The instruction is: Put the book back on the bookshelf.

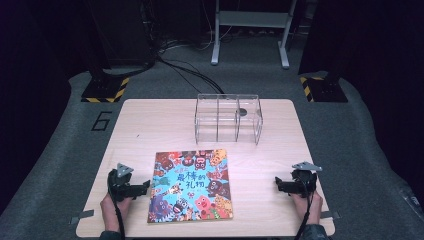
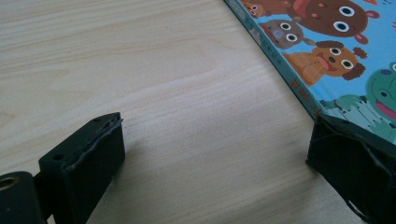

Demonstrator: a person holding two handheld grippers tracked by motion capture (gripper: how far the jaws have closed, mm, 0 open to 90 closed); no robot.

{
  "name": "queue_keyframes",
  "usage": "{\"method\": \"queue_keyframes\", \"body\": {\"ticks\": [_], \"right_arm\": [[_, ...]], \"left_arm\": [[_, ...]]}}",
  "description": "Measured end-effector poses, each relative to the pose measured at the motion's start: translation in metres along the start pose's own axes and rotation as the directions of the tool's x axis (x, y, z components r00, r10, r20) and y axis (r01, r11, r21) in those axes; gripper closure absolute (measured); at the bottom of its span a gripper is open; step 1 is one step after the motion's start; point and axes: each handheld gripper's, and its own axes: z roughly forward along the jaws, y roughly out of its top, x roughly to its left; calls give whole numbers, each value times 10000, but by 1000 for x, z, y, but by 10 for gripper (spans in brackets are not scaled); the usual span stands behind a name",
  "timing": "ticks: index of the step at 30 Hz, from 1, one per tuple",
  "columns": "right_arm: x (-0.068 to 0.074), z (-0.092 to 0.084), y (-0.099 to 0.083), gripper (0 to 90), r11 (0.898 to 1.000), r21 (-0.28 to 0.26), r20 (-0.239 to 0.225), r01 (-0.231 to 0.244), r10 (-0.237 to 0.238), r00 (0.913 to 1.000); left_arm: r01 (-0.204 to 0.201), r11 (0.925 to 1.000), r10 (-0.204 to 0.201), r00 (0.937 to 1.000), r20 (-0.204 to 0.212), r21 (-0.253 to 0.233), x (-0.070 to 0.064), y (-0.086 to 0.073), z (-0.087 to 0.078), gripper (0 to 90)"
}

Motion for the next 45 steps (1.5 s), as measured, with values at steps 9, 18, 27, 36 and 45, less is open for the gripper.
{"method": "queue_keyframes", "body": {"ticks": [9, 18, 27, 36, 45], "right_arm": [[0, 0, 0, 13, 10000, -4, 37, -51, 51, 10000], [0, 1, 0, 0, 10000, -6, 112, -41, 41, 9999], [0, 1, 0, 0, 10000, 21, -16, 47, -47, 10000], [1, 1, 0, 0, 10000, -11, -33, -42, 42, 10000], [0, 1, 0, 0, 10000, 21, -37, 65, -65, 10000]], "left_arm": [[136, 9998, -134, 9998, -124, 149, 2, 3, 3, 20], [630, 9980, -627, 9958, 672, -21, 3, 20, -4, 68], [187, 9998, -190, 9889, 1471, 37, -14, 35, 2, 0], [-99, 9999, 70, 9777, 2097, 129, -33, 37, 14, 0], [-500, 9980, 391, 9680, 2480, 381, -47, 26, 16, 0]]}}
